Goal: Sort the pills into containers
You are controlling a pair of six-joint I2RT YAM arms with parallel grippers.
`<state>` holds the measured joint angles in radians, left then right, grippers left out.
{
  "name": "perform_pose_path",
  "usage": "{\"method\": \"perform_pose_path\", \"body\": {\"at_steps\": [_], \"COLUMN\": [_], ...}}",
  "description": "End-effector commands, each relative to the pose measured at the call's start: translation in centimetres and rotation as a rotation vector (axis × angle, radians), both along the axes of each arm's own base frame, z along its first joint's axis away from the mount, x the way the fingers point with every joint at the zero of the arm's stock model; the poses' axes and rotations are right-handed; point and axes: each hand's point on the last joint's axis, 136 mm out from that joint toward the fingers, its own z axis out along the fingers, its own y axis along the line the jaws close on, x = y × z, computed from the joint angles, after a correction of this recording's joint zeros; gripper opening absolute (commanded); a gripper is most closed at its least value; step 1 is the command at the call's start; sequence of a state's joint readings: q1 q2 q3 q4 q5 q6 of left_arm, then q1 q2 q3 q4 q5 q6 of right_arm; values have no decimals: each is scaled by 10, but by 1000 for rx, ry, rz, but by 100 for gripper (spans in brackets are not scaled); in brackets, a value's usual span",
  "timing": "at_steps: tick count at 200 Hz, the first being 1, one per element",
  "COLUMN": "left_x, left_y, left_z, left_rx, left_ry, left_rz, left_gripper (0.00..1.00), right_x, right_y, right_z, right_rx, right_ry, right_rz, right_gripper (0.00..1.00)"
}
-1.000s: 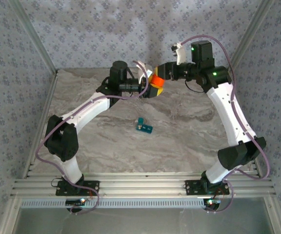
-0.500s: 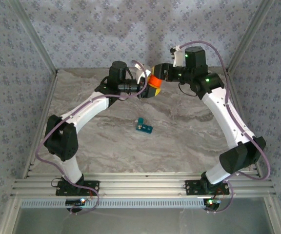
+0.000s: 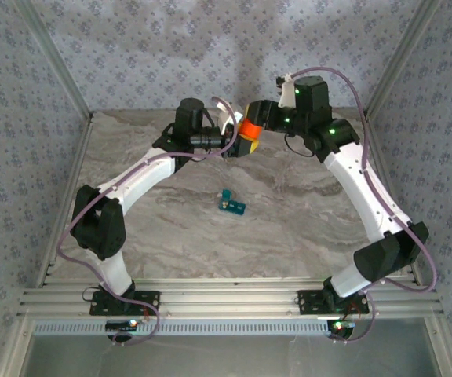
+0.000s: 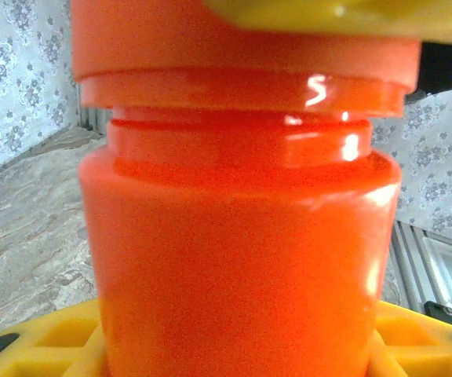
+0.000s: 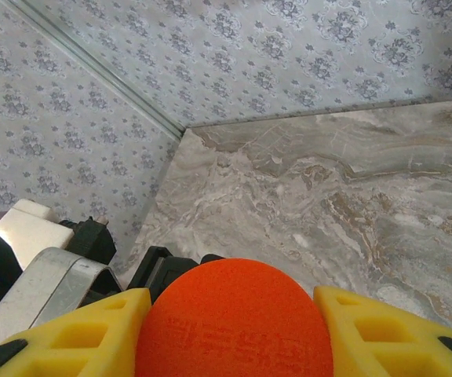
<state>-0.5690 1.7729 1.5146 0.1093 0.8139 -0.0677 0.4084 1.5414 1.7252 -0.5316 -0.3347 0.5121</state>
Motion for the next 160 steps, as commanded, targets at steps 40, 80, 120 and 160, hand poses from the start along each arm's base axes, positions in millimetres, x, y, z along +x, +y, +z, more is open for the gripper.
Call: {"method": "perform_pose_path", "body": {"at_steps": [40,80,120,160], "left_x": [5,7,9,8], "left_y": [17,18,20,21], "left_z": [98,92,90,93], "left_rx": [-175,-169,-173,-189], "left_ry": [-282,-270,-260,-251], "left_rz": [71,73,76,58], "left_gripper": [0,0,0,0], "right_x": [-17,-12,-12,-17], "right_y": [0,-5,-16,-28], "right_z": [-42,-26,-5,18], "right_rx": [-40,-9,30,65], "right_ry": [226,193,151,70], "right_rz": [31,24,18,49], "right_gripper": [56,70,81,87]}}
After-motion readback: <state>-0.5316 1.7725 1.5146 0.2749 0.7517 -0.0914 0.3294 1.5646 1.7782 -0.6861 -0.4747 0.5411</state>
